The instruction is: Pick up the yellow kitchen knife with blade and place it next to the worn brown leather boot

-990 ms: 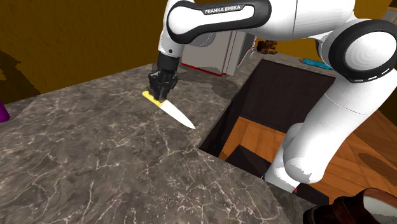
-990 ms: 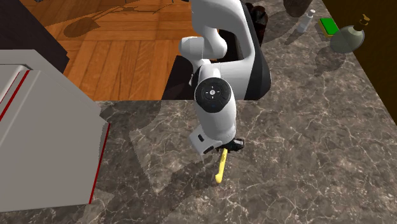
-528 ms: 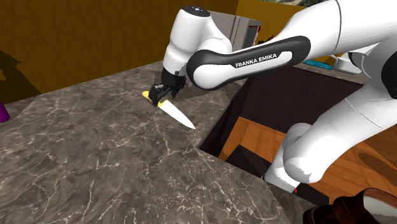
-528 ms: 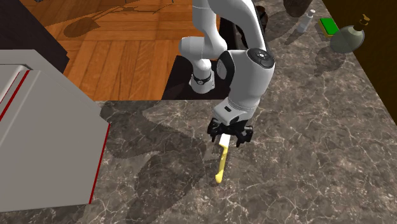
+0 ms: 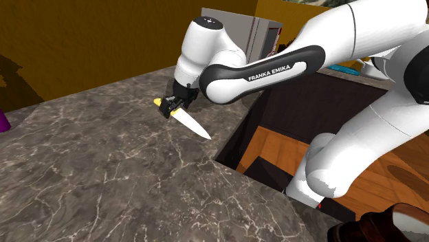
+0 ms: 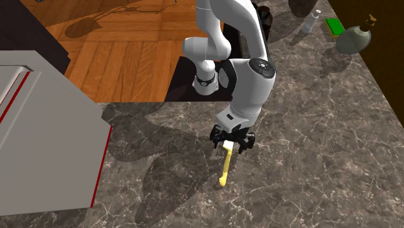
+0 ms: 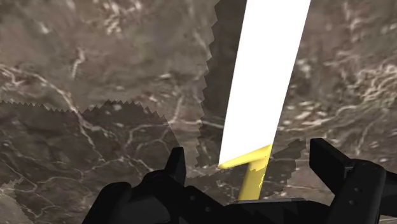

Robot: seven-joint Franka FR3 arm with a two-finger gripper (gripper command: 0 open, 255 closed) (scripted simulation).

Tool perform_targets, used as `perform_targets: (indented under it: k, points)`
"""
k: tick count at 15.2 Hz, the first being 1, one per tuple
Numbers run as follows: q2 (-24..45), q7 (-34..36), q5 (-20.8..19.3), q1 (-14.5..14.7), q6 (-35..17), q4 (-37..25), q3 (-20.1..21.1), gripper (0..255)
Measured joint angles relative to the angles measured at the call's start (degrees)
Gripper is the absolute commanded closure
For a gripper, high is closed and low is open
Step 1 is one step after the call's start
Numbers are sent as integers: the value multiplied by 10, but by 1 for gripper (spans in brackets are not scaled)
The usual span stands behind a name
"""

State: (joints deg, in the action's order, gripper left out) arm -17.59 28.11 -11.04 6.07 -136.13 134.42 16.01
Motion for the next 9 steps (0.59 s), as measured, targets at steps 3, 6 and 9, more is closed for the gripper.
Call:
perform_targets:
  k: [3, 6, 9]
  points:
    - [0, 0, 0, 0, 0, 0, 0, 255]
    - [-2, 1, 1, 2, -2, -3, 2, 255]
    - [-1, 1, 0, 1, -1, -5, 2, 255]
